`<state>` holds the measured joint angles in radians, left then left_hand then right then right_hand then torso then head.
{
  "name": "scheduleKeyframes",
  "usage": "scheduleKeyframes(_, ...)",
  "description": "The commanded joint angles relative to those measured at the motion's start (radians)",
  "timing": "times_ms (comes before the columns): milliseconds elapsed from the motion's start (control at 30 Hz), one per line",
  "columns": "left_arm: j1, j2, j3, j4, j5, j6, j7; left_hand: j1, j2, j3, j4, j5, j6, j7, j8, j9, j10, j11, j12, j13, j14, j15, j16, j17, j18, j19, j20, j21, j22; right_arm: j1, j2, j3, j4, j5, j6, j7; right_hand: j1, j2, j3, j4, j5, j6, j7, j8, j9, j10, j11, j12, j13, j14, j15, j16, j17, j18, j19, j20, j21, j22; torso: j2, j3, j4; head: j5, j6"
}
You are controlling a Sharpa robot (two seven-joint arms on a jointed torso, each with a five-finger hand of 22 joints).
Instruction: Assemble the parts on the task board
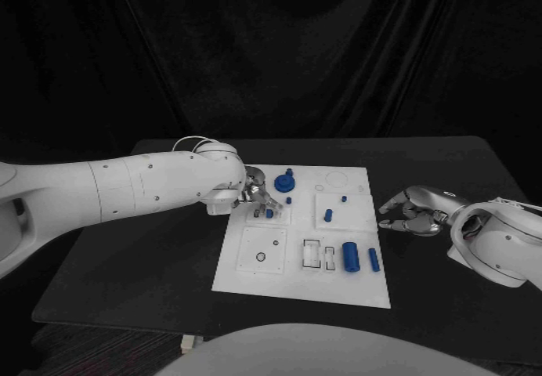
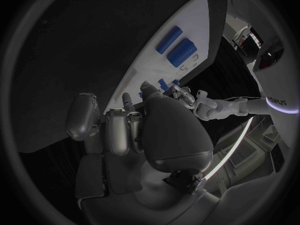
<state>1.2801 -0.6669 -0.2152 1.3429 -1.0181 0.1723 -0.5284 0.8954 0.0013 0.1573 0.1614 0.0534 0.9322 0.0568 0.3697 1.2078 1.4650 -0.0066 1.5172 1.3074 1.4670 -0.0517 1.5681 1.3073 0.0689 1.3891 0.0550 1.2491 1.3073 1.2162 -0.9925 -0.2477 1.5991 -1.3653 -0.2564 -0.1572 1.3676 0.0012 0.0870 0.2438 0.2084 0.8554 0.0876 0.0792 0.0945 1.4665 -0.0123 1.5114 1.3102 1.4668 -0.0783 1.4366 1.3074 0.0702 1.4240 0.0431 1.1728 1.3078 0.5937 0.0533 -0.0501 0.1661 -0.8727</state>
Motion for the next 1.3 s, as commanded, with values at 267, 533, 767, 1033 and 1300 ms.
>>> scheduleKeyframes(267, 0.004, -0.052, 0.001, 0.065, 0.004, -0.147, 0.029, 0.062, 0.023, -0.025, 0.005, 0.011, -0.050, 0.011, -0.057, -0.039, 0.060, 0.006, -0.001, 0.219, 0.104, 0.003, 0.003, 0.263, 0.006, 0.008, 0.007, -0.003, 0.164, -0.003, -0.006, 0.001, 0.002, -0.002, 0.002, -0.011, 0.002, 0.000, -0.001, -0.003, 0.007, 0.006, 0.002, -0.003, -0.002, 0.052, 0.005, -0.004, 0.196, 0.065, 0.009, -0.003, 0.104, 0.010, -0.007, -0.001, -0.003, 0.155, -0.004, 0.0005, 0.0003, 0.001, 0.000)
scheduleKeyframes(533, 0.003, -0.083, 0.000, 0.119, 0.004, -0.203, 0.044, 0.096, 0.029, -0.039, 0.008, 0.054, -0.041, 0.017, -0.098, -0.092, 0.059, 0.011, -0.001, 0.219, 0.104, 0.008, 0.003, 0.263, 0.006, 0.009, 0.012, -0.005, 0.164, -0.004, -0.010, 0.001, 0.002, -0.001, 0.001, -0.010, 0.002, 0.000, -0.001, -0.003, 0.007, 0.006, 0.002, -0.003, -0.002, 0.052, 0.005, -0.004, 0.196, 0.065, 0.009, -0.003, 0.104, 0.010, -0.007, -0.001, -0.003, 0.155, -0.002, 0.0013, 0.0018, 0.001, 0.000)
scheduleKeyframes(767, -0.003, -0.092, 0.000, 0.142, -0.083, -0.245, 0.052, 0.111, 0.029, -0.045, 0.008, 0.086, -0.031, 0.018, -0.109, -0.112, 0.040, 0.013, -0.023, 0.201, 0.095, 0.010, -0.007, 0.253, 0.012, -0.007, 0.014, -0.034, 0.155, -0.004, -0.009, 0.001, 0.002, -0.001, 0.002, -0.009, 0.002, 0.000, -0.001, -0.003, 0.007, 0.006, 0.002, -0.003, -0.002, 0.052, 0.005, -0.004, 0.196, 0.065, 0.009, -0.003, 0.104, 0.010, -0.007, -0.001, -0.003, 0.155, -0.002, 0.0011, 0.0006, 0.007, 0.000)
scheduleKeyframes(1033, -0.017, -0.098, 0.000, 0.153, -0.111, -0.245, 0.027, 0.110, 0.030, -0.050, 0.012, 0.086, -0.024, 0.018, -0.110, -0.117, 0.038, 0.013, -0.025, 0.200, 0.094, 0.010, -0.008, 0.252, 0.013, -0.008, 0.015, -0.036, 0.155, -0.005, -0.012, 0.001, 0.003, -0.001, 0.003, -0.010, 0.002, 0.000, -0.001, -0.003, 0.007, 0.006, 0.002, -0.003, -0.002, 0.052, 0.005, -0.004, 0.196, 0.065, 0.009, -0.003, 0.104, 0.010, -0.007, -0.001, -0.003, 0.155, -0.001, -0.0002, 0.0017, 0.007, 0.000)
scheduleKeyframes(1300, -0.028, -0.096, 0.000, 0.153, -0.115, -0.246, 0.017, 0.110, 0.031, -0.054, 0.016, 0.085, -0.010, 0.015, -0.105, -0.119, 0.039, 0.011, -0.024, 0.200, 0.094, 0.009, -0.008, 0.252, 0.013, -0.008, 0.015, -0.037, 0.154, -0.005, -0.012, 0.001, 0.004, -0.001, 0.004, -0.009, 0.002, 0.000, -0.001, -0.003, 0.007, 0.006, 0.002, -0.003, -0.002, 0.052, 0.005, -0.004, 0.196, 0.065, 0.009, -0.003, 0.104, 0.010, -0.007, -0.001, -0.003, 0.155, 0.000, -0.0004, 0.0021, 0.009, 0.000)
